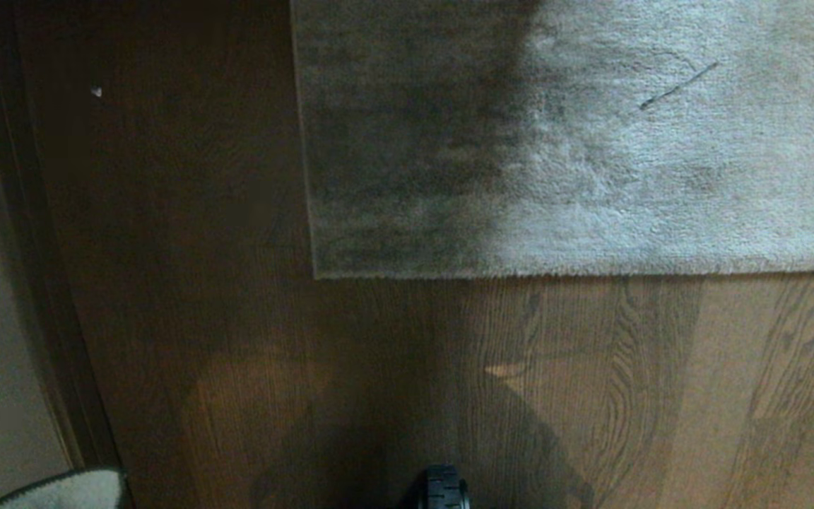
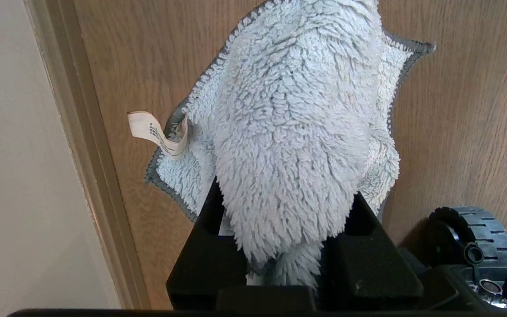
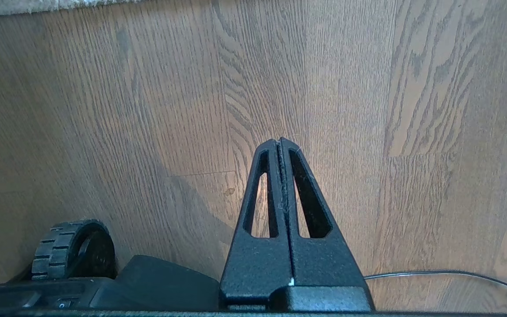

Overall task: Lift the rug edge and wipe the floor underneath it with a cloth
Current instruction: Lift up the carpet

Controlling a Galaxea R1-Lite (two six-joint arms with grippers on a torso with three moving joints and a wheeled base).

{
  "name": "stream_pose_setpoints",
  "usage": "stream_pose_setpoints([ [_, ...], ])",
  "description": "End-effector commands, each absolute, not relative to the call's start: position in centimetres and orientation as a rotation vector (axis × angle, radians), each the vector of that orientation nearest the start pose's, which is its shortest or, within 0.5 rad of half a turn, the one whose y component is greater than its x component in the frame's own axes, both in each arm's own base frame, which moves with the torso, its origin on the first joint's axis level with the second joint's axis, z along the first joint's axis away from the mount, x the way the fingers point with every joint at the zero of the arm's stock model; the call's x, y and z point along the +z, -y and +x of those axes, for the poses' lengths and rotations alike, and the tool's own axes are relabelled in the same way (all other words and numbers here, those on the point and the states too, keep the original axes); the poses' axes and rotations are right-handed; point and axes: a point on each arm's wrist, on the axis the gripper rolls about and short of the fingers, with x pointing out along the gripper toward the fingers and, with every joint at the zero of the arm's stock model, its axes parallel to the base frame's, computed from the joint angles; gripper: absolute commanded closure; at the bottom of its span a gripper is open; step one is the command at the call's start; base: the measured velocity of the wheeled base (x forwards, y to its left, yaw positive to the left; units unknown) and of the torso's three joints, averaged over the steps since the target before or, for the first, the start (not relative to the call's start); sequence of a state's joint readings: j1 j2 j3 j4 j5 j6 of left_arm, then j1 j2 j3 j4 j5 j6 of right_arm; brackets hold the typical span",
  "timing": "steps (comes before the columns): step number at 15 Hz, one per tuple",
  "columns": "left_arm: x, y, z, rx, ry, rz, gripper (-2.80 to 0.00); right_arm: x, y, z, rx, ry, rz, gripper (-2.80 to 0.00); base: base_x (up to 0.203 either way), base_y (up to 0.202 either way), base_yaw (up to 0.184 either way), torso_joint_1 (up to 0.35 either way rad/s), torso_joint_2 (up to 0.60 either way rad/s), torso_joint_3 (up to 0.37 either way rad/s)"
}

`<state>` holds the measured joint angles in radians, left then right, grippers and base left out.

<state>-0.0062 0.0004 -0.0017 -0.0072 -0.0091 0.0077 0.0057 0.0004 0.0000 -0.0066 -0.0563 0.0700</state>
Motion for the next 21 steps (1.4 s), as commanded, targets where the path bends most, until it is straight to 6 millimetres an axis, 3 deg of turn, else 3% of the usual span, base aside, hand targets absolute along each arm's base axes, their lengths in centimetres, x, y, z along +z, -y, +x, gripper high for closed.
stream_pose_setpoints([
  [1, 7.67, 0.01, -2.29, -0.015, 0.009, 0.008, 0.00, 7.61, 0.14, -2.28, -0.050, 0.008, 0.071, 0.00, 0.000, 0.000, 0.000, 0.000, 0.00, 0.000],
  [21, 7.67, 0.01, -2.29, -0.015, 0.009, 0.008, 0.00, 7.61, 0.14, -2.28, -0.050, 0.008, 0.071, 0.00, 0.000, 0.000, 0.000, 0.000, 0.00, 0.000],
])
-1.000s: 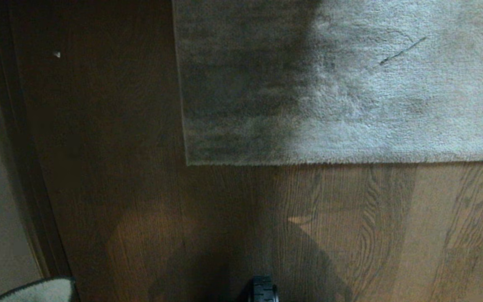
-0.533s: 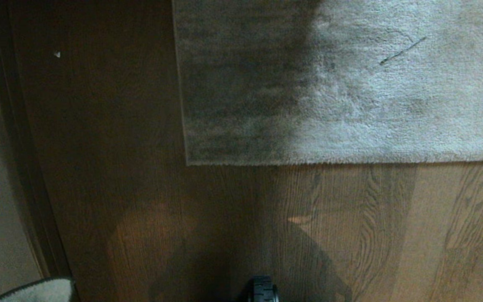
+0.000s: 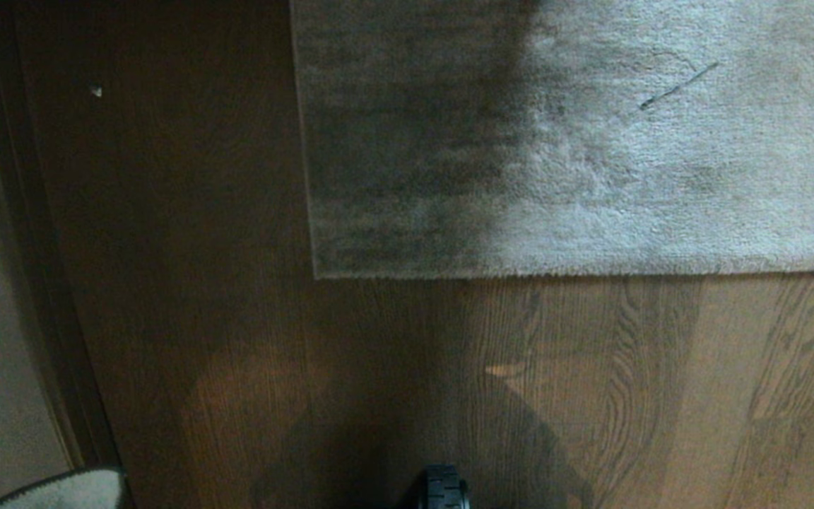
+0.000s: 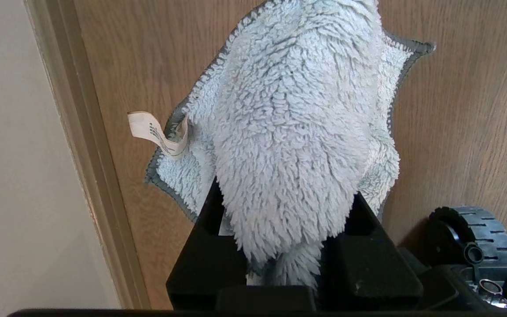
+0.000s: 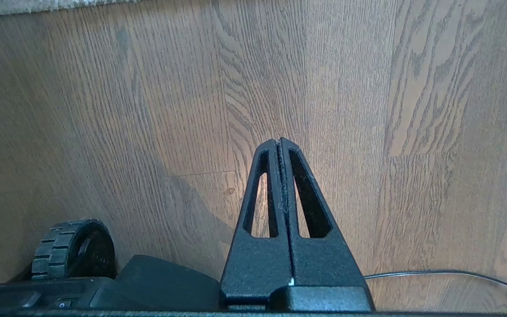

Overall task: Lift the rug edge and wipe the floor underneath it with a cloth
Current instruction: Lift up the carpet

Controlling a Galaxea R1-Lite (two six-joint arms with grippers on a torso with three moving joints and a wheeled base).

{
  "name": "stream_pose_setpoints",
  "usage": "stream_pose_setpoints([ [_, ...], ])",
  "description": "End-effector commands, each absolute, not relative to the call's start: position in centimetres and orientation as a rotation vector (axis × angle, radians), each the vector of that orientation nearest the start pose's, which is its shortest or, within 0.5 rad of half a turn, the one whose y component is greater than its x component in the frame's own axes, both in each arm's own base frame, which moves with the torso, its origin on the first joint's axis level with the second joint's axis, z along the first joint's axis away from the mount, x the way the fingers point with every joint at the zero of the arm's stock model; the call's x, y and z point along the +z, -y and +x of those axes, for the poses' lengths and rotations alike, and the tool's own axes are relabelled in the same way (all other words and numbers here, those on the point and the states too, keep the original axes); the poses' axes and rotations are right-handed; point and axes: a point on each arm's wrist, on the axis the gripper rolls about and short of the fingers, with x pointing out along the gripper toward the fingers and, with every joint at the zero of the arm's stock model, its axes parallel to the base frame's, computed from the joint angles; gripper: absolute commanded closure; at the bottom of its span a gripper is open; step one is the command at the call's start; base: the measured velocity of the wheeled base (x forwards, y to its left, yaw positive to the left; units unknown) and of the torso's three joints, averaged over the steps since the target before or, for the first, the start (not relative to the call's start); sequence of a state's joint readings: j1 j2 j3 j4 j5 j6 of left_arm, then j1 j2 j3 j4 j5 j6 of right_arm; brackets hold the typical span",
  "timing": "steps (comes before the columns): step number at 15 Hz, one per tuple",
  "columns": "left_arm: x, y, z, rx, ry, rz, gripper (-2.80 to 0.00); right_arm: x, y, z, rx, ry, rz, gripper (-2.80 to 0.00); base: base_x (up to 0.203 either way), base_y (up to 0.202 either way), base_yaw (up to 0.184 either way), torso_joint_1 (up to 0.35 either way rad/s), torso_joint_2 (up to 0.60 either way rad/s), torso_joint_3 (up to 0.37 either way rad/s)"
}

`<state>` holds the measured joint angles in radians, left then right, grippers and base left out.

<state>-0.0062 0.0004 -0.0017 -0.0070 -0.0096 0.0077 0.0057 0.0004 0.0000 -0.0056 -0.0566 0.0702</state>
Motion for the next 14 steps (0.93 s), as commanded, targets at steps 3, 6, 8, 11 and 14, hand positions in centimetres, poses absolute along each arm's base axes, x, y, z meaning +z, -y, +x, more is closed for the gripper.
stream_pose_setpoints([
  [3, 7.7, 0.0, -2.3, -0.015, 0.009, 0.008, 0.00, 7.6, 0.1, -2.3, -0.050, 0.008, 0.071, 0.00, 0.000, 0.000, 0.000, 0.000, 0.00, 0.000],
  [6, 7.7, 0.0, -2.3, -0.015, 0.009, 0.008, 0.00, 7.6, 0.1, -2.3, -0.050, 0.008, 0.071, 0.00, 0.000, 0.000, 0.000, 0.000, 0.00, 0.000],
  [8, 7.7, 0.0, -2.3, -0.015, 0.009, 0.008, 0.00, 7.6, 0.1, -2.3, -0.053, 0.009, 0.039, 0.00, 0.000, 0.000, 0.000, 0.000, 0.00, 0.000],
  [11, 7.7, 0.0, -2.3, -0.015, 0.009, 0.008, 0.00, 8.5, 0.0, -2.5, -0.009, 0.043, -0.051, 0.00, 0.000, 0.000, 0.000, 0.000, 0.00, 0.000],
  [14, 7.7, 0.0, -2.3, -0.015, 0.009, 0.008, 0.00, 11.3, -0.4, -2.9, 0.172, 0.071, -0.085, 0.00, 0.000, 0.000, 0.000, 0.000, 0.00, 0.000],
])
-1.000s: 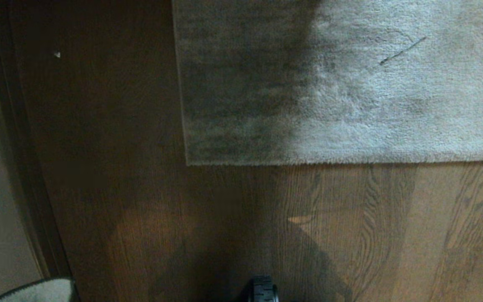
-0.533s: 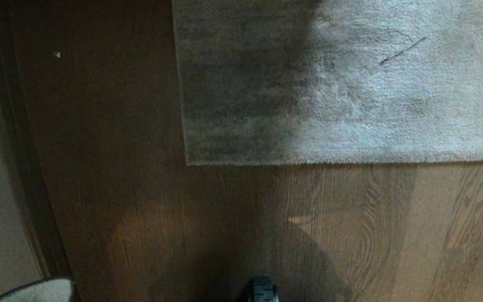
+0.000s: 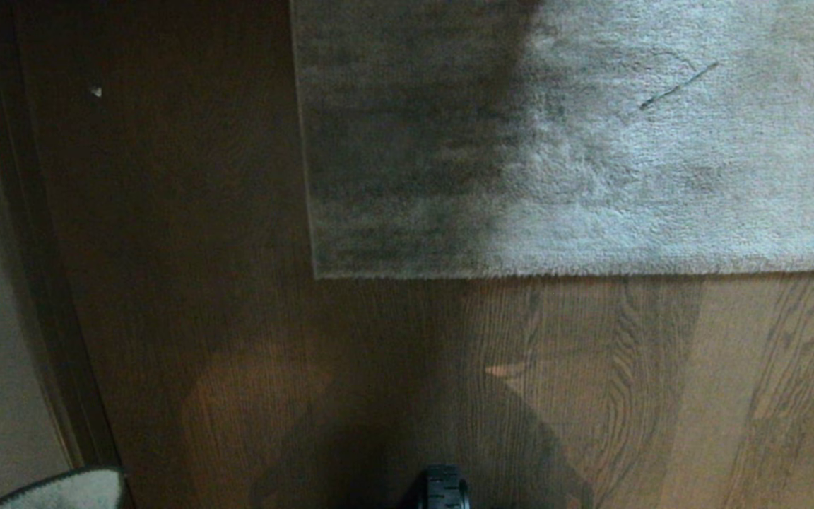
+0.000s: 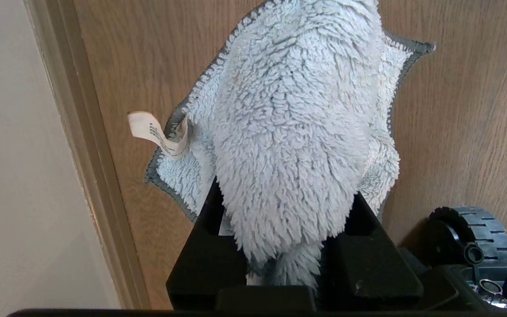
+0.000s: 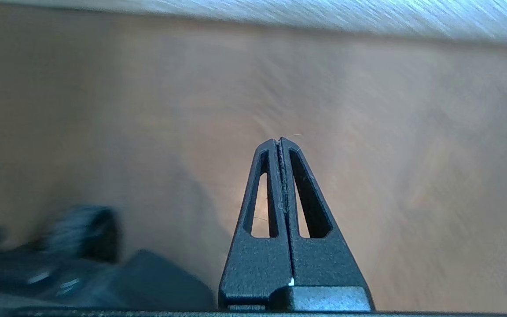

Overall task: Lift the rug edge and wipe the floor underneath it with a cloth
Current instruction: Lift up the carpet

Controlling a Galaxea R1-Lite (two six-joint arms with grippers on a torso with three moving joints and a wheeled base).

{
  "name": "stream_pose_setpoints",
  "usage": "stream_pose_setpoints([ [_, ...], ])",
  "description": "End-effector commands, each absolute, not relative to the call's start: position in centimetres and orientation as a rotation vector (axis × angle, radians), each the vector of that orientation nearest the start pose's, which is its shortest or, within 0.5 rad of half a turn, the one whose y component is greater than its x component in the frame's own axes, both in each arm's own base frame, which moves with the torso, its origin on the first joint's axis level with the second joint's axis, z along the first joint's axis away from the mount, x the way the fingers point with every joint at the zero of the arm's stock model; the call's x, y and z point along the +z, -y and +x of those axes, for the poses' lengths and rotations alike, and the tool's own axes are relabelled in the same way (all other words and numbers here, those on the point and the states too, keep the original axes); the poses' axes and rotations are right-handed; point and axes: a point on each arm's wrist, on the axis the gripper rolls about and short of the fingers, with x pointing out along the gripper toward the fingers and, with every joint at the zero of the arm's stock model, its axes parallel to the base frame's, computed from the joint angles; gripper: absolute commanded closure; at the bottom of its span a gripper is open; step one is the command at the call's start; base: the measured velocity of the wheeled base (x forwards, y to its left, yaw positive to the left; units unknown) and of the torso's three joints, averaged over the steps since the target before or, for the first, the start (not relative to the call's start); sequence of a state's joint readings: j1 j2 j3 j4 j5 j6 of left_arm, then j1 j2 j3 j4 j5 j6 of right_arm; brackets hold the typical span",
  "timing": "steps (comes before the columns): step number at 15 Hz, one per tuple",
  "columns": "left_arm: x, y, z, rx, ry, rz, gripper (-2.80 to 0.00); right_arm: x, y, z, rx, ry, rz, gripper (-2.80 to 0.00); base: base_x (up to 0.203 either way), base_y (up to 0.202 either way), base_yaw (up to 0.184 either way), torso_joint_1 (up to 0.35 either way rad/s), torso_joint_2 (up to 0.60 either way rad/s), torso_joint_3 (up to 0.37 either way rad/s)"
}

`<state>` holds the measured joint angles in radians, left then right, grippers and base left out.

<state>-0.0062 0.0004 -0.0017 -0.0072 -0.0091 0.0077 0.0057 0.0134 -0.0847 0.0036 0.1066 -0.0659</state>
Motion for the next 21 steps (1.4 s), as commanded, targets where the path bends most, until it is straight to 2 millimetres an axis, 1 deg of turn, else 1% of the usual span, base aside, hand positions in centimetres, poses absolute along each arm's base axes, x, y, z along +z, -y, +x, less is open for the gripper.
stream_pose_setpoints([
  [1, 7.7, 0.0, -2.3, -0.015, 0.009, 0.008, 0.00, 12.3, -0.5, -2.6, 0.214, 0.056, -0.107, 0.00, 0.000, 0.000, 0.000, 0.000, 0.00, 0.000],
  [4, 7.7, 0.0, -2.3, -0.015, 0.009, 0.008, 0.00, 15.5, -0.8, -1.0, 0.378, -0.002, -0.163, 0.00, 0.000, 0.000, 0.000, 0.000, 0.00, 0.000],
  [6, 7.7, 0.0, -2.3, -0.015, 0.009, 0.008, 0.00, 17.5, -1.0, 0.8, 0.475, -0.048, -0.198, 0.00, 0.000, 0.000, 0.000, 0.000, 0.00, 0.000],
  [7, 7.7, 0.0, -2.3, -0.015, 0.009, 0.008, 0.00, 18.2, -1.1, 2.0, 0.524, -0.080, -0.207, 0.00, 0.000, 0.000, 0.000, 0.000, 0.00, 0.000],
  [8, 7.7, 0.0, -2.3, -0.015, 0.009, 0.008, 0.00, 18.6, -1.2, 3.2, 0.579, -0.117, -0.210, 0.00, 0.000, 0.000, 0.000, 0.000, 0.00, 0.000],
  [10, 7.7, 0.0, -2.3, -0.015, 0.009, 0.008, 0.00, 18.5, -1.8, 5.1, 0.731, -0.192, -0.200, 0.00, 0.000, 0.000, 0.000, 0.000, 0.00, 0.000],
  [12, 7.7, 0.0, -2.3, -0.015, 0.009, 0.008, 0.00, 17.3, -2.6, 7.2, 0.839, -0.318, -0.159, 0.00, 0.000, 0.000, 0.000, 0.000, 0.00, 0.000],
  [13, 7.7, 0.0, -2.3, -0.015, 0.009, 0.008, 0.00, 16.4, -3.1, 8.1, 0.879, -0.381, -0.128, -2.80, 0.000, 0.000, 0.000, 0.000, 0.00, 0.000],
  [15, 7.7, 0.0, -2.3, -0.015, 0.009, 0.008, 0.00, 15.0, -4.0, 10.1, 0.920, -0.464, -0.025, -2.80, 0.000, 0.000, 0.000, 0.000, 0.00, 0.000],
  [18, 7.7, 0.0, -2.3, -0.015, 0.010, 0.008, 0.00, 12.7, -5.2, 12.8, 0.911, -0.598, 0.154, -2.80, 0.000, 0.000, 0.000, 0.000, 0.00, 0.000],
  [21, 7.7, 0.0, -2.3, -0.015, 0.009, 0.008, 0.00, 10.2, -6.0, 14.8, 0.883, -0.753, 0.235, -2.80, 0.000, 0.000, 0.000, 0.000, 0.00, 0.000],
])
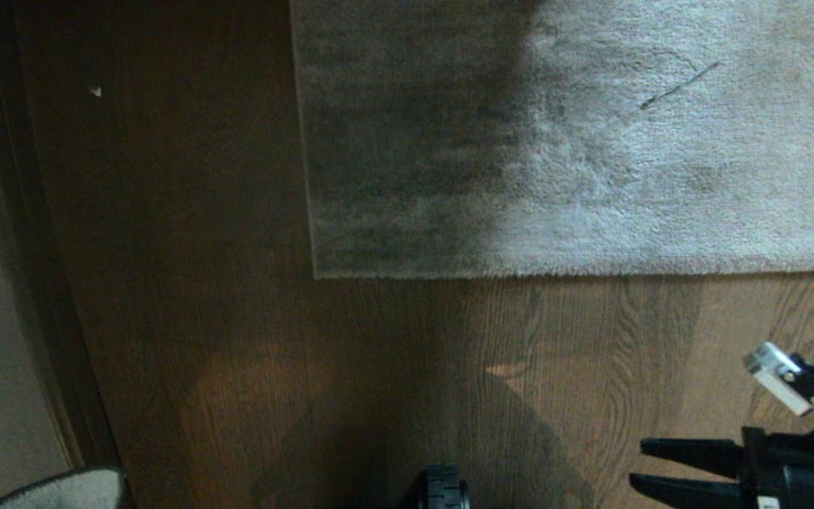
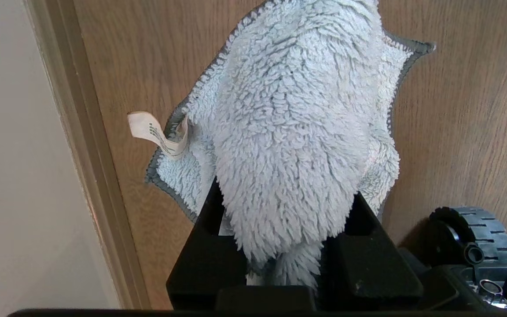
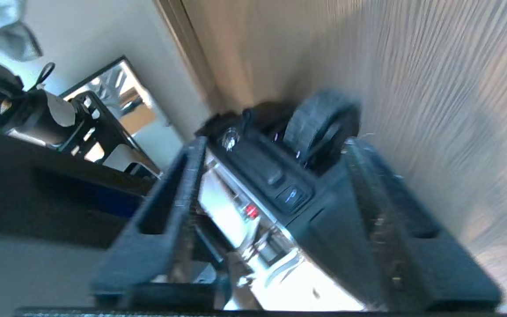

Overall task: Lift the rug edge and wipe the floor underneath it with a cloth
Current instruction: Lift up the carpet

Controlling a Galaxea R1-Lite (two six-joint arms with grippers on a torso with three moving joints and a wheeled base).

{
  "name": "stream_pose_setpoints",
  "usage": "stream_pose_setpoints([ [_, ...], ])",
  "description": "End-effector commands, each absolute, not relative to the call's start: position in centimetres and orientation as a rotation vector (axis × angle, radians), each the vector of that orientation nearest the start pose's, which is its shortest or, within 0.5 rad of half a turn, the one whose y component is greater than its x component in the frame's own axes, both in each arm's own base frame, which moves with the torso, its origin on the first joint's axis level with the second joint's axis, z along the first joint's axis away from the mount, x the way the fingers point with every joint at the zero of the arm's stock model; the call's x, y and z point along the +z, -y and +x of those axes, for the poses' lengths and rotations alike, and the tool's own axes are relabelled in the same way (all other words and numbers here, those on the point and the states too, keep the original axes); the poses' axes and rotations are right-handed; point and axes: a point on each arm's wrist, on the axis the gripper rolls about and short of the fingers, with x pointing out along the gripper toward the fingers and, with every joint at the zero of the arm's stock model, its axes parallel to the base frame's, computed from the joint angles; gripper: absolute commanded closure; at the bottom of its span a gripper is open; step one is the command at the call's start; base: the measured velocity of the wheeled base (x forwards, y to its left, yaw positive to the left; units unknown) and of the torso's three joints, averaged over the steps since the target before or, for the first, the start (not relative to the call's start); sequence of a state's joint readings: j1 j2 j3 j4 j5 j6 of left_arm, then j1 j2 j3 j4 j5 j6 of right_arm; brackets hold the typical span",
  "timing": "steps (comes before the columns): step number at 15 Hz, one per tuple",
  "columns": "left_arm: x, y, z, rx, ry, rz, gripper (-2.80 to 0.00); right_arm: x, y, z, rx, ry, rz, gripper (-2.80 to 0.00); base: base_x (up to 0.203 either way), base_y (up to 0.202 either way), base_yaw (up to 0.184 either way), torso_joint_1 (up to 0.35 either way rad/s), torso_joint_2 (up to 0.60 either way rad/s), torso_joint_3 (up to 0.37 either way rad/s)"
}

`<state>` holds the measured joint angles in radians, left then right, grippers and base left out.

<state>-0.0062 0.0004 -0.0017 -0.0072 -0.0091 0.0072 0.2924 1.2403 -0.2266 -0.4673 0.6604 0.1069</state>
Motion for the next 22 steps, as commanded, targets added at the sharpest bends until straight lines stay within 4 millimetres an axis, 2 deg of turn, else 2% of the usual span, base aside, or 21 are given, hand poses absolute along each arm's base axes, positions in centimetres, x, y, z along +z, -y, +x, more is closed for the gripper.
stream_pose_setpoints([
  [1, 7.7, 0.0, -2.3, -0.015, 0.009, 0.008, 0.00, 9.6, -6.2, 15.3, 0.875, -0.778, 0.249, -2.80, 0.000, 0.000, 0.000, 0.000, 0.00, 0.000],
  [5, 7.7, 0.0, -2.3, -0.015, 0.009, 0.008, 0.00, 9.2, -7.3, 18.0, 0.822, -0.745, 0.403, -2.80, 0.000, 0.000, 0.000, 0.000, 0.00, 0.000],
  [7, 7.7, 0.0, -2.3, -0.015, 0.009, 0.008, 0.00, 8.9, -8.8, 19.6, 0.700, -0.722, 0.488, -2.80, 0.000, 0.000, 0.000, 0.000, 0.00, 0.000],
  [10, 7.7, 0.0, -2.3, -0.015, 0.009, 0.008, 0.00, 10.3, -12.9, 22.4, 0.532, -0.576, 0.659, -2.80, 0.000, 0.000, 0.000, 0.000, 0.00, 0.000],
  [13, 7.7, 0.0, -2.3, -0.015, 0.009, 0.008, 0.00, 11.8, -17.1, 24.1, 0.429, -0.426, 0.857, -2.80, 0.000, 0.000, 0.000, 0.000, 0.00, 0.000],
  [16, 7.7, 0.0, -2.3, -0.015, 0.009, 0.008, 0.00, 12.5, -20.5, 24.0, 0.402, -0.381, 1.034, -2.80, 0.000, 0.000, 0.000, 0.000, 0.00, 0.000],
  [19, 7.7, 0.0, -2.3, -0.015, 0.009, 0.008, 0.00, 12.2, -22.5, 23.3, 0.393, -0.387, 1.097, -2.80, 0.000, 0.000, 0.000, 0.000, 0.00, 0.000],
  [22, 7.7, 0.0, -2.3, -0.015, 0.009, 0.008, 0.00, 11.6, -24.1, 23.8, 0.369, -0.360, 1.103, -2.80, 0.000, 0.000, 0.000, 0.000, 0.00, 0.000],
])
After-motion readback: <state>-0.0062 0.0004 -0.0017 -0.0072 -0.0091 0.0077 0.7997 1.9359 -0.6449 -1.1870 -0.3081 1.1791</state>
